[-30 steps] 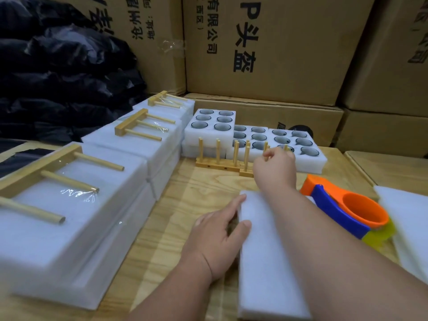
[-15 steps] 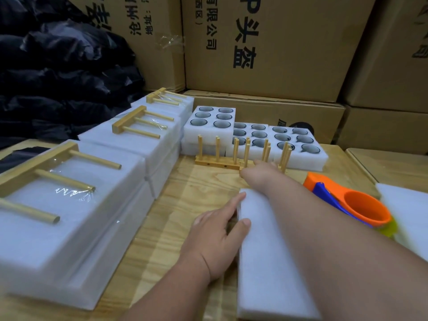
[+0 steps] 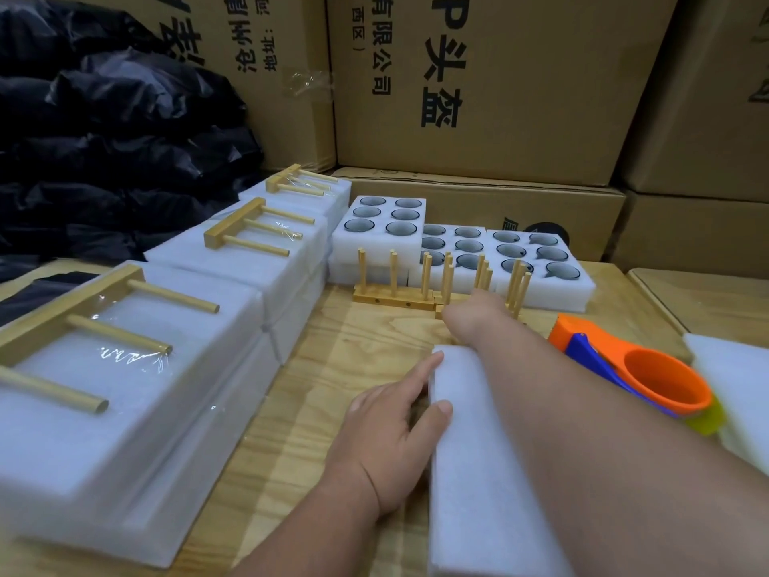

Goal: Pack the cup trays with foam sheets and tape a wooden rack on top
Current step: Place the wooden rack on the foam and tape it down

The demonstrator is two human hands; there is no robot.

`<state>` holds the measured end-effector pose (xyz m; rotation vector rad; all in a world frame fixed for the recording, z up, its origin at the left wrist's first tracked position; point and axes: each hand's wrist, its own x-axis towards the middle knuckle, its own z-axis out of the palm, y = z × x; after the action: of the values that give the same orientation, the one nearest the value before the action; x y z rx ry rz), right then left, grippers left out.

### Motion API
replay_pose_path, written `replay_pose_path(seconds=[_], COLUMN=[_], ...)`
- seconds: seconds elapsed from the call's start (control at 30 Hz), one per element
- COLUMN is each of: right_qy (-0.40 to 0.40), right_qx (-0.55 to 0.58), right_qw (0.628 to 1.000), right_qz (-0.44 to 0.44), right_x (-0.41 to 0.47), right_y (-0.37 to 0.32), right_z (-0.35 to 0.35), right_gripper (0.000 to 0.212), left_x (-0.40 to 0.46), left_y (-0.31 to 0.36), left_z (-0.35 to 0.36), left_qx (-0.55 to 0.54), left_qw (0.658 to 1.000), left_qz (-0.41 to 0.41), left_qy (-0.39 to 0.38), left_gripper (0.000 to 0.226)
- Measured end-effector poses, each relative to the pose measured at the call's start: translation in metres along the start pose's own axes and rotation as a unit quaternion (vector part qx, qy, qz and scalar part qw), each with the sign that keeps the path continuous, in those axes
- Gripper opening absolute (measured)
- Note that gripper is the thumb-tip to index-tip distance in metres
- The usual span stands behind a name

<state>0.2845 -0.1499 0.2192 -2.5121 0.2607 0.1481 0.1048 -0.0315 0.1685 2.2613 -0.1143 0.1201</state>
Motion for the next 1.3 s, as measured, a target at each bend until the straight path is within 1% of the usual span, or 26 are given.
replay_pose_path(seconds=[0.07, 0.1, 0.2, 0.27, 0.47, 0.6, 0.7, 0.87, 0.97, 1.07, 1.1, 1.2, 1.23, 1.3], right_qy=[0.023, 0.038, 0.089, 0.128, 0.198, 0.220, 0.208, 0.145, 0.131, 0.107, 0.099, 0.085, 0.068, 0.009], right_qx=[0.014, 0.024, 0.076, 0.115, 0.210, 0.216, 0.228, 0.332, 0.389, 0.473, 0.482, 0.463, 0.441, 0.382], right_qw=[1.000, 0.999, 0.991, 0.982, 0.953, 0.944, 0.938, 0.910, 0.890, 0.857, 0.854, 0.869, 0.882, 0.910], right_qz=[-0.015, -0.026, -0.063, -0.073, -0.086, -0.118, -0.160, -0.202, -0.199, -0.175, -0.167, -0.151, -0.151, -0.164], right_x=[0.000, 0.000, -0.004, -0.007, -0.014, -0.017, -0.022, -0.053, -0.083, -0.111, -0.119, -0.135, -0.138, -0.143], right_y=[0.002, 0.003, 0.006, 0.007, 0.009, 0.007, 0.005, 0.002, 0.014, 0.038, 0.046, 0.068, 0.071, 0.076], right_z=[0.000, 0.000, -0.001, -0.003, -0.008, -0.015, -0.027, -0.055, -0.069, -0.079, -0.080, -0.085, -0.088, -0.095], right_gripper=[0.047, 0.047, 0.065, 0.066, 0.043, 0.029, 0.021, 0.007, 0.007, 0.006, 0.006, 0.012, 0.013, 0.008], left_x=[0.000, 0.000, 0.000, 0.000, -0.001, -0.003, -0.003, -0.002, -0.001, -0.001, -0.001, -0.002, -0.002, -0.001], left_y=[0.000, 0.001, 0.002, 0.002, 0.003, 0.004, 0.002, -0.001, -0.001, -0.003, -0.003, -0.002, -0.002, -0.002], left_z=[0.000, -0.001, -0.001, -0.001, -0.002, -0.001, -0.001, -0.001, 0.000, 0.000, 0.000, 0.000, 0.000, 0.000], left_qx=[0.002, 0.003, 0.004, 0.001, -0.002, -0.006, -0.018, -0.022, -0.018, -0.018, -0.017, -0.017, -0.021, -0.028], left_qw=[1.000, 1.000, 1.000, 1.000, 1.000, 1.000, 1.000, 1.000, 1.000, 0.999, 0.999, 0.999, 0.999, 0.999], left_qz=[-0.001, -0.002, -0.002, -0.001, -0.001, 0.002, 0.002, 0.007, 0.010, 0.016, 0.018, 0.018, 0.016, 0.015], left_qy=[0.000, -0.001, -0.002, -0.002, 0.004, 0.005, 0.011, 0.018, 0.022, 0.030, 0.032, 0.033, 0.033, 0.023], left_gripper=[0.073, 0.073, 0.074, 0.075, 0.074, 0.074, 0.072, 0.071, 0.070, 0.068, 0.068, 0.065, 0.064, 0.066])
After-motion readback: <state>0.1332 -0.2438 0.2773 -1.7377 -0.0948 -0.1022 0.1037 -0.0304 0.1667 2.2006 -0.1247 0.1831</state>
